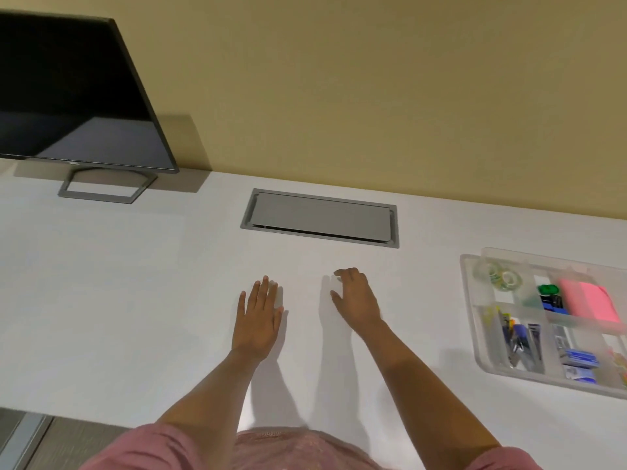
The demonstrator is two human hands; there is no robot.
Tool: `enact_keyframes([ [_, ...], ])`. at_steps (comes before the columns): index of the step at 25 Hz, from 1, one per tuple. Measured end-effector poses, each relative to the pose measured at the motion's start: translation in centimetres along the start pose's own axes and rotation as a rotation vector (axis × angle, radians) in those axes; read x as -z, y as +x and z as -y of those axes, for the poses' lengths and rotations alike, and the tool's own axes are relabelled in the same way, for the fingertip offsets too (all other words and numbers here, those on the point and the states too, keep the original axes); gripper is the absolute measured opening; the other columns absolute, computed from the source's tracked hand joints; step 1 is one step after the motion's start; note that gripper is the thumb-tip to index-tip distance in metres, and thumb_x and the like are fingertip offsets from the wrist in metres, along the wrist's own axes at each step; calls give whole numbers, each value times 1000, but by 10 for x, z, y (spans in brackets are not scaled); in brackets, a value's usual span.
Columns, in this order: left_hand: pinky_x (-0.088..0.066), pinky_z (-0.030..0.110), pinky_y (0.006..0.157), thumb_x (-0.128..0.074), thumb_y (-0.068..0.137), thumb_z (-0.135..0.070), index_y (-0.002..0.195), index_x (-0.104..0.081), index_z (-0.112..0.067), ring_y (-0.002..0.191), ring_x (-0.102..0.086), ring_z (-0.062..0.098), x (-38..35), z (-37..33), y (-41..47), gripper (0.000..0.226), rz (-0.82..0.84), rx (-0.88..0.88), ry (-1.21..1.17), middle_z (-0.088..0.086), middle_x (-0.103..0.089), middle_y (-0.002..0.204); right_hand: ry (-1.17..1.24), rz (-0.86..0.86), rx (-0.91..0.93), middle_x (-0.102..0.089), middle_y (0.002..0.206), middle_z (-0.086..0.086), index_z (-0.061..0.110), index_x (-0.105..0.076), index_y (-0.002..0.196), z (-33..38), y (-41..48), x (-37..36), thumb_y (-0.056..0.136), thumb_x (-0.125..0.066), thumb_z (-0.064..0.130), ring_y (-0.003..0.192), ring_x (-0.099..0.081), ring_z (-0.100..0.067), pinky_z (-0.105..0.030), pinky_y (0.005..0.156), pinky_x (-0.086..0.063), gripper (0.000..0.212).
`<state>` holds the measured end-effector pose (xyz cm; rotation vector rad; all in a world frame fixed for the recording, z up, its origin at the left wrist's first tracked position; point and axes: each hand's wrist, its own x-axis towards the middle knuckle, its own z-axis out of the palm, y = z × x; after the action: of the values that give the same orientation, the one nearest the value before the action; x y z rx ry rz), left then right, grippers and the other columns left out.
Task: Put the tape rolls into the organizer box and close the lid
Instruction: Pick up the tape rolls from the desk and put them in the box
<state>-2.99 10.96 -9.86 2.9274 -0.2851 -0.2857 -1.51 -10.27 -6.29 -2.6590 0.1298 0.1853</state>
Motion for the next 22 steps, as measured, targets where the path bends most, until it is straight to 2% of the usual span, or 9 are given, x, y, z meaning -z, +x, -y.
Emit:
enact_keyframes([
  [1, 2, 39, 124, 19, 89, -56, 154, -2, -20, 152, 2, 18, 1, 11, 0, 77, -1, 12, -3, 0, 5, 163, 1, 38, 14, -42, 142, -8, 12, -39, 140, 16, 1, -9, 95, -54, 23, 130, -41, -23, -32, 105, -43, 49],
  [2, 1, 39, 124, 14, 92, -54, 154, -3, -19, 152, 1, 18, 1, 20, 0, 73, -10, 26, -14, 0, 4, 163, 1, 73, 35, -39, 144, -8, 11, -36, 143, 30, 2, -16, 95, -55, 26, 132, -39, -23, -33, 108, -40, 54],
  [4, 0, 39, 125, -10, 102, -42, 154, -3, -19, 151, 0, 17, 0, 36, 1, 58, -10, 57, -47, 0, 1, 164, -11, 139, 87, -33, 149, -9, 10, -30, 147, 57, 6, -30, 93, -58, 30, 136, -35, -24, -34, 112, -37, 63],
  [6, 0, 40, 124, -22, 104, -34, 154, -5, -18, 152, -1, 18, -2, 47, 1, 55, -2, 63, -88, 1, -1, 164, -18, 200, 134, -29, 152, -8, 11, -26, 149, 78, 11, -40, 90, -63, 30, 140, -32, -24, -35, 114, -35, 72],
  [10, 1, 40, 124, -22, 105, -33, 154, -5, -18, 152, 2, 17, -5, 63, 1, 54, 28, 57, -130, 0, 2, 164, -84, 270, 211, -30, 153, -7, 13, -25, 149, 101, 18, -57, 89, -66, 26, 139, -34, -24, -35, 112, -37, 75],
  [13, 0, 39, 125, -22, 105, -32, 154, -4, -18, 151, 3, 16, -7, 72, 0, 54, 49, 61, -161, -1, 4, 163, -162, 246, 252, -38, 148, -6, 16, -32, 146, 109, 19, -69, 92, -61, 25, 133, -39, -24, -35, 109, -38, 62],
  [15, -1, 40, 125, -22, 105, -31, 154, -5, -18, 151, 3, 17, -7, 74, 1, 54, 55, 55, -169, -1, 3, 163, -129, 201, 231, -44, 142, -5, 16, -39, 142, 109, 20, -71, 92, -60, 22, 128, -43, -22, -32, 104, -43, 54],
  [22, 1, 39, 125, -20, 104, -33, 154, 0, -20, 151, 5, 17, -8, 56, 15, 55, 79, 30, -139, -1, 8, 163, 14, 19, 109, -47, 138, -2, 18, -47, 135, 79, 29, -29, 88, -66, 23, 125, -46, -19, -28, 99, -46, 50],
])
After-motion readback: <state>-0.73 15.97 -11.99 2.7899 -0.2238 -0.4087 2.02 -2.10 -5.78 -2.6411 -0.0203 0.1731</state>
